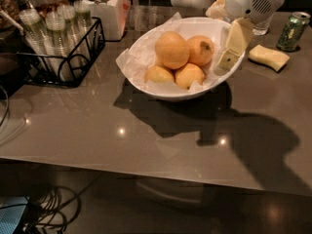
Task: Pick orange from white bowl
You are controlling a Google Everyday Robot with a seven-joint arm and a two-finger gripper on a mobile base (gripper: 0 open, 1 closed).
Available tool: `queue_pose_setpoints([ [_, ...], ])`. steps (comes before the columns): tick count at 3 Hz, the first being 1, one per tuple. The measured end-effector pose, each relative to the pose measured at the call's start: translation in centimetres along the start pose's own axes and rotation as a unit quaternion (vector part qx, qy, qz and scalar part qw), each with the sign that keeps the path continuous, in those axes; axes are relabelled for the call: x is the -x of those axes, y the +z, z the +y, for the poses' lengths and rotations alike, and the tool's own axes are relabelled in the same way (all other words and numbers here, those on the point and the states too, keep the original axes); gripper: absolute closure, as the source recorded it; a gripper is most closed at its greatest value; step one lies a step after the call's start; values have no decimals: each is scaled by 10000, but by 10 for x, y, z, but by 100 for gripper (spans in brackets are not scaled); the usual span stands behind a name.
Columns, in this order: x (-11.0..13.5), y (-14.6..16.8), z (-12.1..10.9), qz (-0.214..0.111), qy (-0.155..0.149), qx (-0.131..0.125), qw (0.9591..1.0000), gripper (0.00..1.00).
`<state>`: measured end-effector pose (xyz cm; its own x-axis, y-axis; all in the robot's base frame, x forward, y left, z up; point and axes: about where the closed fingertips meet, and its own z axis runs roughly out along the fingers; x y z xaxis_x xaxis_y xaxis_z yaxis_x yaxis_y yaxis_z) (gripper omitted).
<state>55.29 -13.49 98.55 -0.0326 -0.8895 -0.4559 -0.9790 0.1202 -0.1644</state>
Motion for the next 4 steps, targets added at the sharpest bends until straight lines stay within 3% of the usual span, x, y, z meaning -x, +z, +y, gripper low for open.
queue_pose_setpoints([
  [1, 10, -8, -15, -160, -48, -207, 9996, 0],
  [2, 11, -7, -17, -177, -50, -222, 9996, 0],
  [3, 9, 6, -24, -498, 107, -200, 9985, 0],
  [4, 20, 34, -40, -641, 65, 71, 9979, 0],
])
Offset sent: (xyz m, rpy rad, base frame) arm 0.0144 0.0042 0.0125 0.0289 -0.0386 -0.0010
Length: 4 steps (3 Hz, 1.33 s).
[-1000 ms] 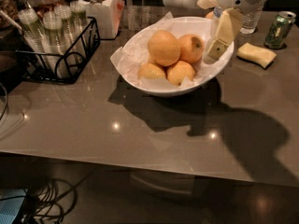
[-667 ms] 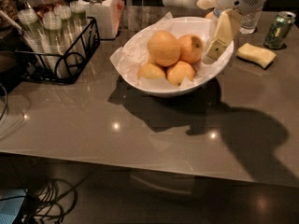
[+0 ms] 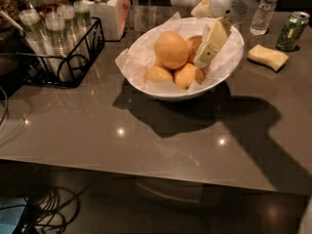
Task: Pick orange from white bowl
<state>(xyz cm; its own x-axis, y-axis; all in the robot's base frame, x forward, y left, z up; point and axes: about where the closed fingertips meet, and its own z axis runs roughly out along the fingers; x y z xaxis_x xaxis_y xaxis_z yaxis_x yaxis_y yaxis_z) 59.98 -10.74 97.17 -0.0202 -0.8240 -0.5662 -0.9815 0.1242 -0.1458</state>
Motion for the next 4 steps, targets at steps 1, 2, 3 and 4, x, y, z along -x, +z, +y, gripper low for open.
queue_pose_setpoints([
  [1, 10, 33, -12, -86, -64, 389, 9992, 0],
  [2, 6, 53, -19, -126, 25, 590, 9982, 0],
  [3, 9, 57, -23, -167, 19, 536, 9984, 0],
  [4, 20, 73, -25, -433, -87, 686, 9967, 0],
])
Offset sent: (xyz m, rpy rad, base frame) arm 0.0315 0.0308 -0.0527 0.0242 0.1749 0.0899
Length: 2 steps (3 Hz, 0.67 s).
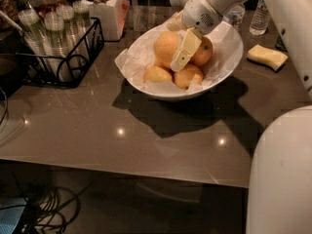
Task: Pick orange from white bowl
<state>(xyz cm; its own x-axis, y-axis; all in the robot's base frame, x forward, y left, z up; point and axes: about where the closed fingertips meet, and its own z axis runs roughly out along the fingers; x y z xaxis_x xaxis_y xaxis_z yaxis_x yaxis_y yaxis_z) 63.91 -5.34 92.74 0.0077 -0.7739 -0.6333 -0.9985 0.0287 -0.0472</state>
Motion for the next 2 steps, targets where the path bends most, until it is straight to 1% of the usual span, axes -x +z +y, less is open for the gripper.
queue_pose_setpoints([
  [1, 13, 23, -4, -159, -128, 325, 9993, 0],
  [2, 15, 21, -4, -159, -128, 325, 9993, 19],
])
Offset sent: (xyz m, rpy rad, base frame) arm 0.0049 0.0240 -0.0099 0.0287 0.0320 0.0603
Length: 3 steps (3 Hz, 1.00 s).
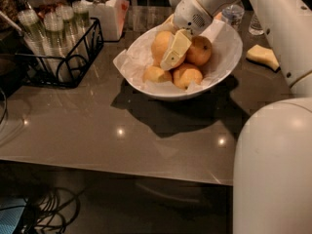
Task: Pick orange from white bowl
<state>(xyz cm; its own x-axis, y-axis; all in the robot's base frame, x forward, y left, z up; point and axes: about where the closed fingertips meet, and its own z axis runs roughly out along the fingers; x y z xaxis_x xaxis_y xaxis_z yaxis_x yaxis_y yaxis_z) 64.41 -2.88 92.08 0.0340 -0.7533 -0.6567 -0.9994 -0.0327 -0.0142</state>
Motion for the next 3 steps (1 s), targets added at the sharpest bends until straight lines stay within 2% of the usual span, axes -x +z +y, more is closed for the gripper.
queue_pose_setpoints([
  [3, 2, -2, 1, -1, 1, -1, 10000, 89],
])
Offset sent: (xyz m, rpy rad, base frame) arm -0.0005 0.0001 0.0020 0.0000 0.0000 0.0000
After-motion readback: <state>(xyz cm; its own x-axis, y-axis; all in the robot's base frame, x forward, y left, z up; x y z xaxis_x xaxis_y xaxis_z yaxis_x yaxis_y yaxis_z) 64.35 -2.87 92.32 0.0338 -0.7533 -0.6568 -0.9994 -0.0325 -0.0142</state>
